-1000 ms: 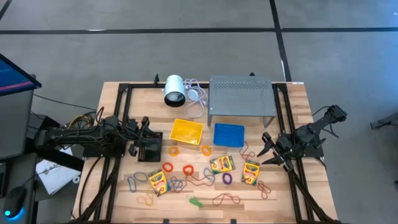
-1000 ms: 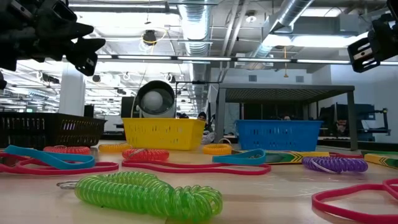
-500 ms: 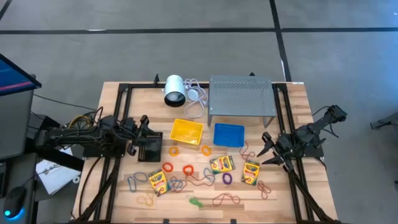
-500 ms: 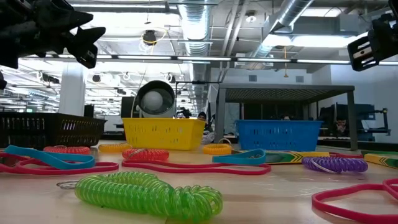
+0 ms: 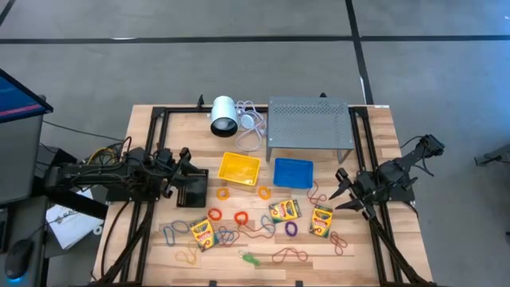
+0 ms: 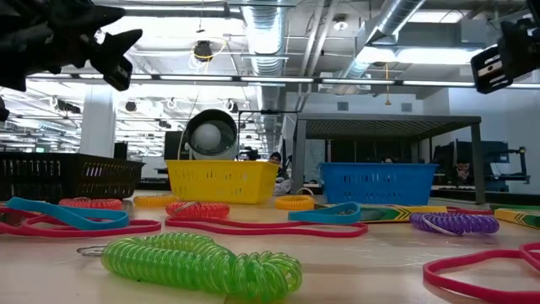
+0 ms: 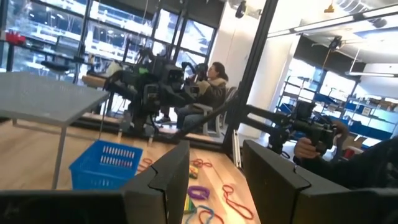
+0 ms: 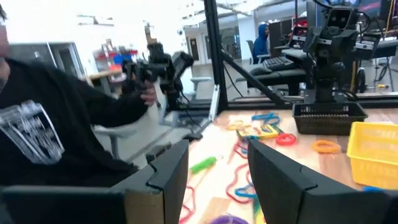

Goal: Pick & Place Office Desk Supplies
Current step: Put the right crayon box into the blue bin

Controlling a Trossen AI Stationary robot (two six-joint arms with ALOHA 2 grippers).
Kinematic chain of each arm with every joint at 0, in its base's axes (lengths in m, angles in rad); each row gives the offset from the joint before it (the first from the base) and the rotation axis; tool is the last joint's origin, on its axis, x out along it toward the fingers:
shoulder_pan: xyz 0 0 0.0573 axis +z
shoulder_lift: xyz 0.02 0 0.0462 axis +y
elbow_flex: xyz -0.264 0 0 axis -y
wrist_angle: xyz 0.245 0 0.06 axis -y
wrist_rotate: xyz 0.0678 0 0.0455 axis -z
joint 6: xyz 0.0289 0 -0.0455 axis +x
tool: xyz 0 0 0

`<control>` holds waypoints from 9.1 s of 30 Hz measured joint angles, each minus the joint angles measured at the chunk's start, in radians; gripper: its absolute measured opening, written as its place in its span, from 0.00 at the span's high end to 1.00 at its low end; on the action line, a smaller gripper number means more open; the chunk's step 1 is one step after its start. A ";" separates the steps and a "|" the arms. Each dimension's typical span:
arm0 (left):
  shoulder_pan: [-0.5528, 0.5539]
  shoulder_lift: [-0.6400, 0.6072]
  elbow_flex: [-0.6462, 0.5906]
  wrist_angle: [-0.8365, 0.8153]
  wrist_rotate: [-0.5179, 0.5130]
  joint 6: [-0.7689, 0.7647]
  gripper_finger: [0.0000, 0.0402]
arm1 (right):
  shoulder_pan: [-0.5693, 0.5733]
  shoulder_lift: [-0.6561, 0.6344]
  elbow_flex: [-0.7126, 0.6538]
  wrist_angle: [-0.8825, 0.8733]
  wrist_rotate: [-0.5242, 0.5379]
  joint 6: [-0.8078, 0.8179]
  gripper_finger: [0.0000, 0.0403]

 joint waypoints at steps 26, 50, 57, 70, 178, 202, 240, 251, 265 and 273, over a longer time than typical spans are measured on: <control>0.000 0.110 0.000 0.036 -0.236 -0.036 0.64 | 0.000 0.000 0.010 0.014 0.244 0.101 0.61; 0.000 0.368 0.000 0.451 -0.200 -0.032 0.64 | 0.009 0.051 0.194 -0.087 0.263 0.079 0.80; 0.000 0.372 0.125 0.191 -0.196 -0.034 0.64 | 0.008 0.252 0.293 -0.168 0.303 0.101 0.82; 0.000 0.416 0.262 -0.015 -0.171 0.038 0.64 | 0.013 0.713 0.762 -1.071 0.293 0.825 0.88; 0.000 0.460 0.262 -0.067 -0.173 0.116 0.64 | -0.046 1.389 0.577 -0.712 0.004 0.939 0.76; 0.000 0.460 0.262 -0.067 -0.173 0.118 0.64 | -0.052 1.244 0.576 -0.709 -0.070 0.983 1.00; 0.000 0.460 0.262 -0.064 -0.174 0.108 0.64 | -0.129 0.784 0.580 -0.565 0.206 0.863 1.00; 0.000 0.460 0.262 -0.066 -0.174 0.114 0.64 | -0.248 0.819 0.580 -0.438 0.251 0.732 1.00; 0.000 0.460 0.262 -0.058 -0.175 0.118 0.64 | -0.334 0.955 0.580 -0.391 0.254 0.676 1.00; 0.000 0.460 0.261 -0.059 -0.175 0.119 0.64 | -0.361 1.034 0.580 -0.358 0.253 0.665 1.00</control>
